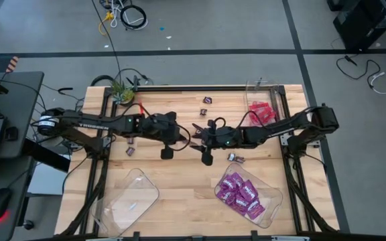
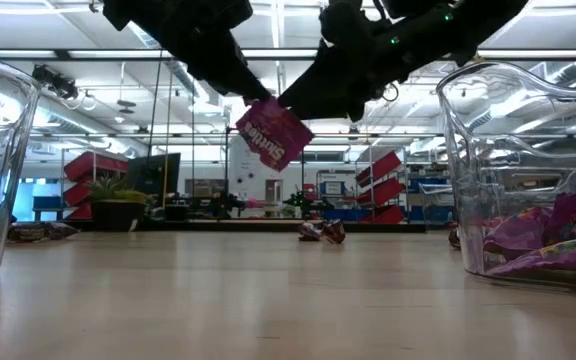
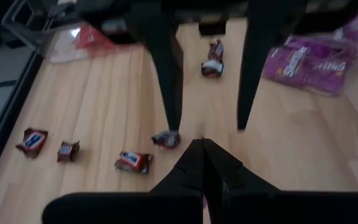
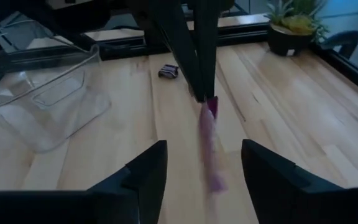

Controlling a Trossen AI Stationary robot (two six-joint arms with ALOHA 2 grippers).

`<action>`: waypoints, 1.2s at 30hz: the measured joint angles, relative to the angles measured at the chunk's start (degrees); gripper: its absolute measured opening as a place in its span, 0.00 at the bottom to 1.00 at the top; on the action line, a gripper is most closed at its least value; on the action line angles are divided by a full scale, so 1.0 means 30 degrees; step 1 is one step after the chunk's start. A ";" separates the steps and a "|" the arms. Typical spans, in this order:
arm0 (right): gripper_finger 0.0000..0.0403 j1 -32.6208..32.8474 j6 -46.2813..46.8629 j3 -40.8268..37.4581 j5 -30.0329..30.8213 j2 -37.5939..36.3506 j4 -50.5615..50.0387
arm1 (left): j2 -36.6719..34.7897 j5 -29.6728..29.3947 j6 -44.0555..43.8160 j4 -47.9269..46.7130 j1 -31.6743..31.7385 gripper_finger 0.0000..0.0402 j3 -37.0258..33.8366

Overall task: Sort candy
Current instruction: Put the violet candy into the bottom right transparent bin

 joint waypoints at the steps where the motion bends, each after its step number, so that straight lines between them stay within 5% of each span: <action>1: 0.47 0.0000 -0.0093 0.0146 -0.0099 0.0129 -0.0008 | 0.0000 0.0000 0.0000 0.0150 -0.0053 0.00 0.0000; 7: 0.35 0.0000 -0.0483 0.0312 -0.0490 0.0092 0.0114 | 0.0000 -0.0338 -0.0378 0.0441 -0.0149 0.00 0.0000; 15: 0.02 0.0000 -0.1079 0.0322 -0.0504 0.0068 -0.0087 | 0.0007 -0.0448 -0.0430 0.1153 -0.0307 0.00 0.0000; 26: 0.01 0.0101 -0.0590 0.0316 -0.0430 -0.1357 -0.1524 | -0.0173 -0.0779 0.1034 0.1237 -0.0300 0.14 0.0000; 30: 0.00 0.0467 -0.0186 0.0316 0.1040 -0.3165 -0.3619 | -0.0478 -0.2136 0.1515 0.1884 -0.0221 0.22 -0.0106; 36: 0.00 0.1806 0.2194 0.0323 0.2116 -0.6168 -0.7633 | -0.0602 -0.1654 0.1591 0.5770 0.0162 0.27 -0.1573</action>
